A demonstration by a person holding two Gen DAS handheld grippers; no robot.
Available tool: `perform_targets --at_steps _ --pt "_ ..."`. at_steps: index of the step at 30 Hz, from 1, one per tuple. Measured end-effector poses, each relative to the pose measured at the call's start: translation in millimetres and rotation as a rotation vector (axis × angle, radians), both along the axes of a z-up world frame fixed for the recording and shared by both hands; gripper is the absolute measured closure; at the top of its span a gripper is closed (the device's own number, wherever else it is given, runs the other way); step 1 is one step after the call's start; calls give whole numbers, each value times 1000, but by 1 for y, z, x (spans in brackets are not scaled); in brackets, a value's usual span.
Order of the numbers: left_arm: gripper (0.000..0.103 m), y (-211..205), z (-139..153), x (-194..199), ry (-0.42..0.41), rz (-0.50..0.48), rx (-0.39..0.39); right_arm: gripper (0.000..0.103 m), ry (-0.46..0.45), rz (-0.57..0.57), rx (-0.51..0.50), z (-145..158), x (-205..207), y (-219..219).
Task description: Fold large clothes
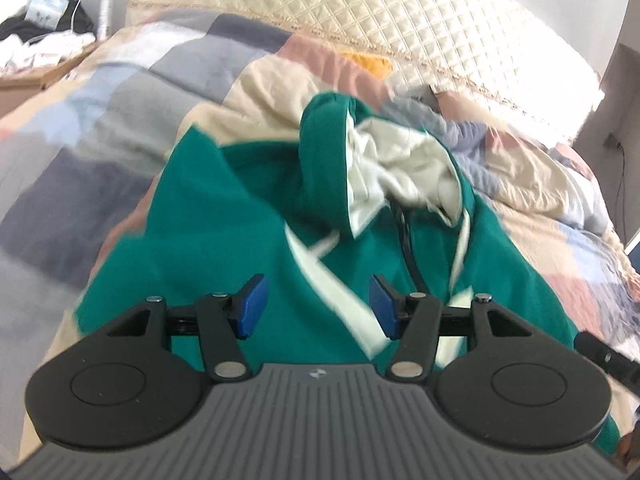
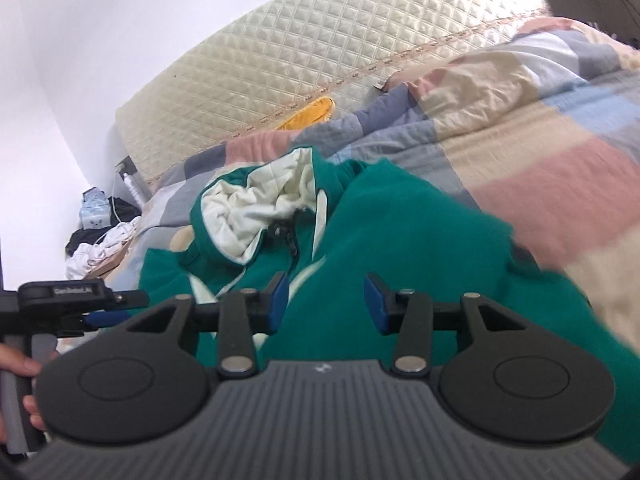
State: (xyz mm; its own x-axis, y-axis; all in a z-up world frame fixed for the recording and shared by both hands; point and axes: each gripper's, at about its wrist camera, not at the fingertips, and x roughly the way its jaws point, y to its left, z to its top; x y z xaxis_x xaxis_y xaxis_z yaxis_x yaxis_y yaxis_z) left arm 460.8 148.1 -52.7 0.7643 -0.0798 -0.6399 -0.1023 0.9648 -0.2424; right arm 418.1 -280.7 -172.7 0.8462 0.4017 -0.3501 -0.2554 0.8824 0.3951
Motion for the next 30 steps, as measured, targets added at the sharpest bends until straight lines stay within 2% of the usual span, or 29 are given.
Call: perform_targets --at_steps 6,9,12,14,16,20,23,24,26,27,28,30 --pt "41 8 -4 88 -81 -32 13 57 -13 76 -53 21 103 29" --pt "41 18 -11 138 -90 -9 -13 57 0 79 -54 27 163 48" --pt "41 26 -19 184 -89 -28 -32 57 26 105 -61 29 217 68" --pt "41 27 -23 211 -89 -32 16 57 44 115 -128 26 246 86" --pt "41 30 -30 234 -83 -24 44 58 23 112 -212 24 270 103" --pt "41 42 -39 263 -61 -5 6 59 44 71 -344 21 312 129" --pt "42 47 -38 272 -57 -12 -25 59 87 89 -356 15 335 143" --pt "44 49 -38 273 -56 -11 -43 60 113 105 -339 13 341 146" --pt "67 51 -37 269 -52 -14 -97 65 161 116 -297 9 345 152" --pt "71 50 -35 266 -44 -16 -92 81 173 113 -275 7 342 154" --pt "77 49 -31 263 -47 -14 -84 88 170 102 -279 7 337 157" --pt "80 50 -19 252 -63 -29 -116 92 109 72 -300 15 321 159"
